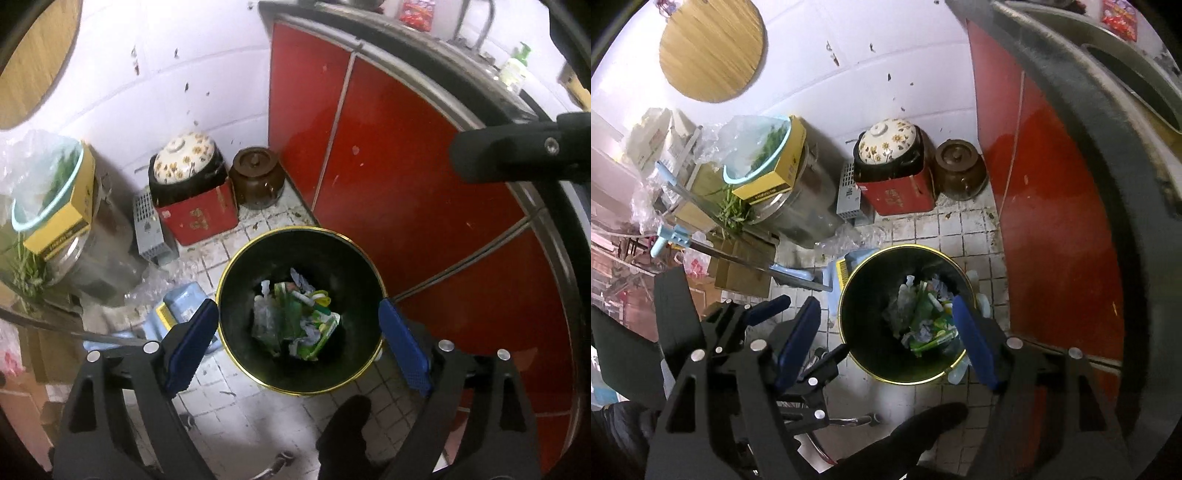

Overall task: Collect trash
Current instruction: 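Move both open tools back over the counter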

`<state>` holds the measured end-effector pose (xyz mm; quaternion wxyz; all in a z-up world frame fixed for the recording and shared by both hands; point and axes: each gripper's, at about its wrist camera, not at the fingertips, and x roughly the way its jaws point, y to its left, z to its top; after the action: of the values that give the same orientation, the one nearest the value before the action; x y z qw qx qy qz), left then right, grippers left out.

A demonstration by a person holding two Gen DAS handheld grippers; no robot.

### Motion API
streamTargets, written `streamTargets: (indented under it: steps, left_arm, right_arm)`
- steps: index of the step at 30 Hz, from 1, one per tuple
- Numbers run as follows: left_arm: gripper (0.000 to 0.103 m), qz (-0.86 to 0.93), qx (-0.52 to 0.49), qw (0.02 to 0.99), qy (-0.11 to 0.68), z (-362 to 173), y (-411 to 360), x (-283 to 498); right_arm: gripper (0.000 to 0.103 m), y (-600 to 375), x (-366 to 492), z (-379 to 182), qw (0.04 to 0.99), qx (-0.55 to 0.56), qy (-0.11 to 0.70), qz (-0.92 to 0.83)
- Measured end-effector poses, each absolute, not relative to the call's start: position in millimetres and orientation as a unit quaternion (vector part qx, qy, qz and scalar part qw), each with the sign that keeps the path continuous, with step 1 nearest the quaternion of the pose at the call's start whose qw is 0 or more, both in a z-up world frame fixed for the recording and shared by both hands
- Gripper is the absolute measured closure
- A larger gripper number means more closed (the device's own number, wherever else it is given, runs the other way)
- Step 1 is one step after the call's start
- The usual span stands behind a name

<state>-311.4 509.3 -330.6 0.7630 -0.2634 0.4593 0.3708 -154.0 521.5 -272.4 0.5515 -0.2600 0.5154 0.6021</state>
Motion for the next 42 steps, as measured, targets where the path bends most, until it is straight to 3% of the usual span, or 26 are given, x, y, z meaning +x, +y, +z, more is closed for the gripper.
streamTargets:
  steps: [5,9,19,31,42]
  left_arm:
    - [0.016,0.366,-0.214,0.776,0.468,-292,486,-293]
    - [0.009,0.341,-0.18,0.8,0.459,-245,455,-260]
    - [0.007,0.1,-0.065,0.899,0.42,-142,281,-90]
    - [0.007,-0.092,0.021,0.909,0.407,-106,88,15]
    - [0.007,-0.122,0.075,0.9,0.412,-114,44,37]
  right_arm:
    - [0.026,471,-125,-221,0.589,-0.222,0.505,0.591]
    - [0.019,400,-92,-166,0.645,-0.191,0.479,0.564]
    - [0.015,136,-4,-70,0.824,-0.115,0.428,0.352]
    - [0.015,-125,10,-45,0.899,-0.005,0.423,0.112]
    - [0.015,-180,20,-56,0.899,0.021,0.428,0.092]
